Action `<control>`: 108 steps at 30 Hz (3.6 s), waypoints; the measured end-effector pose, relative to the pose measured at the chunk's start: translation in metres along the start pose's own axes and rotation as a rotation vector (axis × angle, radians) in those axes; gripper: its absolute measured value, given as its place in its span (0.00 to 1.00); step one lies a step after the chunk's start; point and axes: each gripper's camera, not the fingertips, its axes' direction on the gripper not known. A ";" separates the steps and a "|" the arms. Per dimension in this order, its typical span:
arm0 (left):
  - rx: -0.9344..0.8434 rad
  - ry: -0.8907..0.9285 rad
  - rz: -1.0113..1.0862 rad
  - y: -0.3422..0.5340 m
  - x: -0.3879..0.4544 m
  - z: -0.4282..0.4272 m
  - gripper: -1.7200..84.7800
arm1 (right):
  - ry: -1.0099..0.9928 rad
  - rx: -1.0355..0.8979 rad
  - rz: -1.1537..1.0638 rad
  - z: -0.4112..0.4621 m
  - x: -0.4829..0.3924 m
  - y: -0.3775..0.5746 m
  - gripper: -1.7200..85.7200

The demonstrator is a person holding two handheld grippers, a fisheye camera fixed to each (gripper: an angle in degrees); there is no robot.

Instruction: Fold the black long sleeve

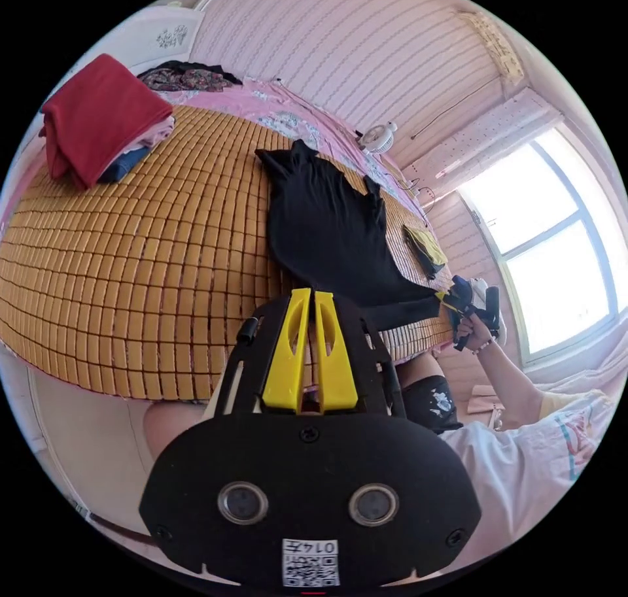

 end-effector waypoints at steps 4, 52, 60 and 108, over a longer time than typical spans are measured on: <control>0.122 0.067 0.043 -0.006 0.005 -0.039 0.01 | -0.069 0.086 0.002 -0.029 -0.002 0.000 0.02; 0.462 -0.022 0.339 -0.220 0.026 -0.152 0.01 | -0.198 0.551 -0.318 -0.121 -0.068 -0.169 0.02; -0.008 0.042 -0.105 -0.119 -0.116 0.020 0.01 | 0.022 0.115 0.006 0.027 0.055 -0.102 0.02; -0.136 -0.200 -0.149 -0.111 -0.117 0.065 0.11 | 0.156 -0.132 0.073 0.105 0.046 -0.075 0.11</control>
